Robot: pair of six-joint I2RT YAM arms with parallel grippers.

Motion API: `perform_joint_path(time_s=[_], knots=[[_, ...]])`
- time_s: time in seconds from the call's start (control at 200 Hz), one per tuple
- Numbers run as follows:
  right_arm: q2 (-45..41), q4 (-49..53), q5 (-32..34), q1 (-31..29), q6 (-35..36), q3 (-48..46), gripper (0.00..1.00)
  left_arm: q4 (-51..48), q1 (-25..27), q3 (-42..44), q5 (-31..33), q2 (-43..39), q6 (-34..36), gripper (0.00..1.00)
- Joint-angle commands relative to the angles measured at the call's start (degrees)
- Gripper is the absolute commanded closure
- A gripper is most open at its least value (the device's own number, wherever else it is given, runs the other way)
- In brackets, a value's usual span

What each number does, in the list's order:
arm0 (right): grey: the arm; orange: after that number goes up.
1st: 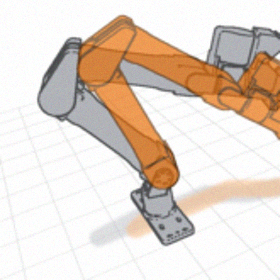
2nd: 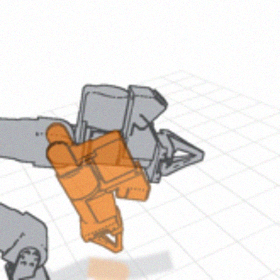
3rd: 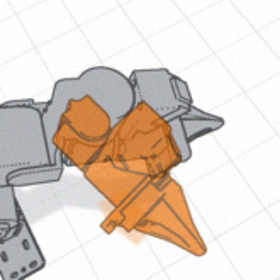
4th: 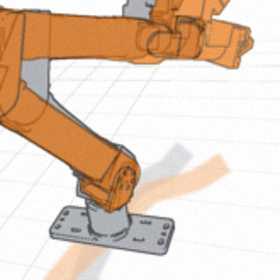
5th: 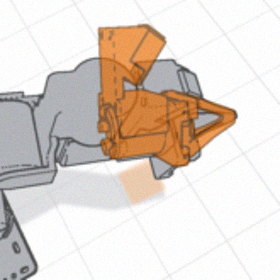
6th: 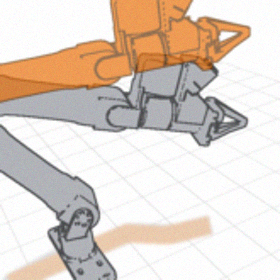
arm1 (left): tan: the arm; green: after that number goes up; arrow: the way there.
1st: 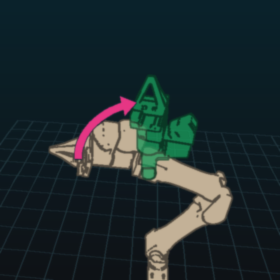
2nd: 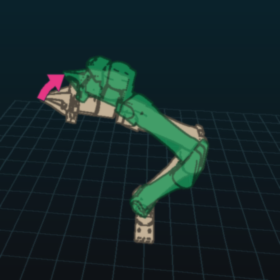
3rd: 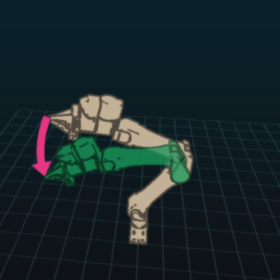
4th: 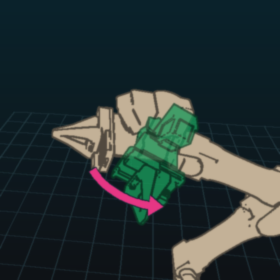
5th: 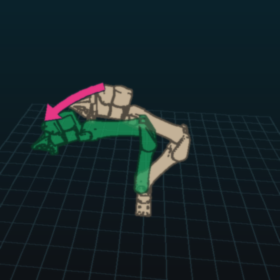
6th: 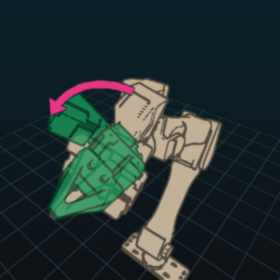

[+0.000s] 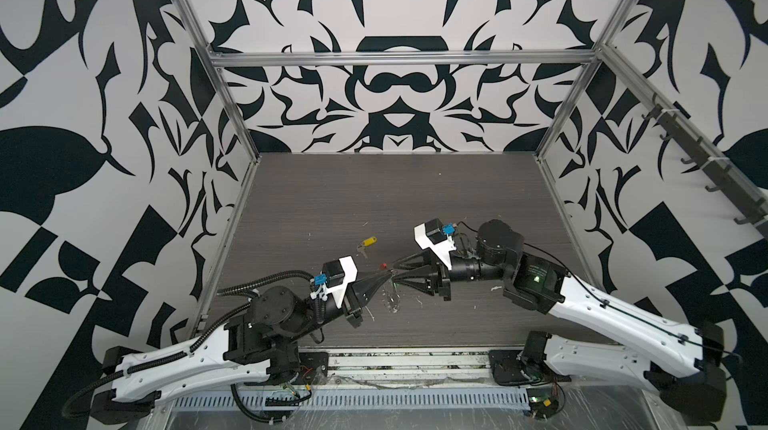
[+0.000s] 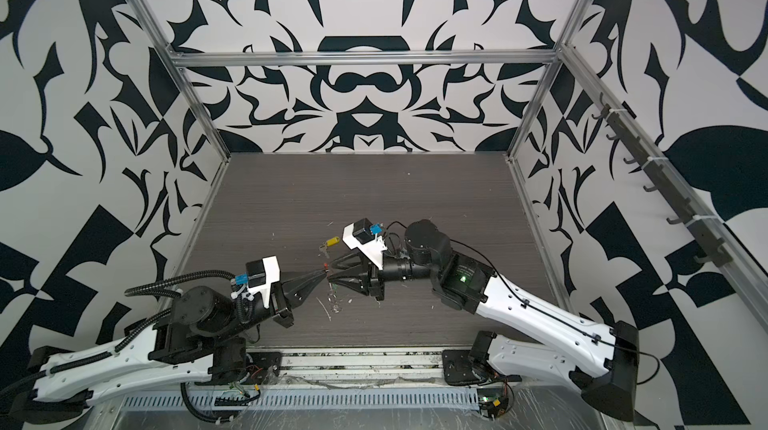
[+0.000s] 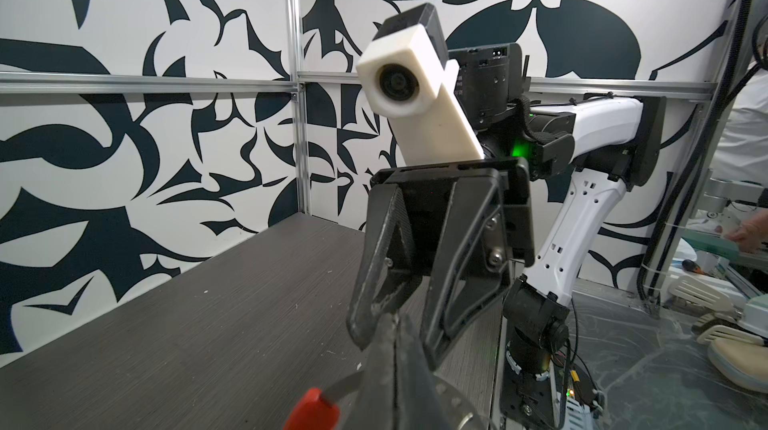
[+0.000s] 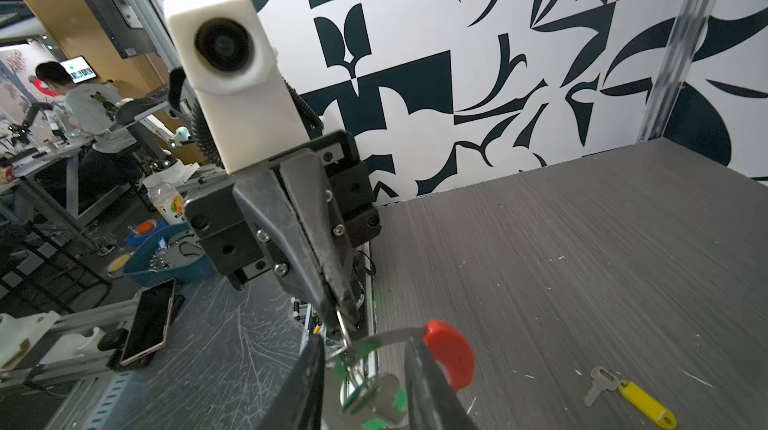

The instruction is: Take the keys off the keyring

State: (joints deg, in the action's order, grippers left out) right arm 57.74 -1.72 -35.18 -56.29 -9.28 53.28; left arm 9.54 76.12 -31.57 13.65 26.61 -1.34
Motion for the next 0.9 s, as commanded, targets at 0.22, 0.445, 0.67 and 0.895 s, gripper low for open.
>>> perform_joint_path(time_s=[0.22, 0.445, 0.67, 0.895], knots=[[-0.3, -2.2, -1.0, 0.1, -1.0, 1.5, 0.97, 2.3, -0.3, 0.0, 0.4, 0.0, -0.9, 1.0], [-1.5, 2.3, 1.0, 0.1, -1.3, 2.4, 1.0, 0.5, -0.3, -0.9, 1.2, 0.0, -2.3, 0.8], [-3.2, 17.5, 5.0, 0.5, 1.4, 7.0, 1.0, -9.4, -0.2, -4.4, 3.6, -1.6, -6.1, 0.55], [-1.8, 29.3, 4.3, 2.2, 4.9, 12.1, 1.0, -23.4, -0.3, -11.0, -2.3, 1.5, -9.0, 0.59]])
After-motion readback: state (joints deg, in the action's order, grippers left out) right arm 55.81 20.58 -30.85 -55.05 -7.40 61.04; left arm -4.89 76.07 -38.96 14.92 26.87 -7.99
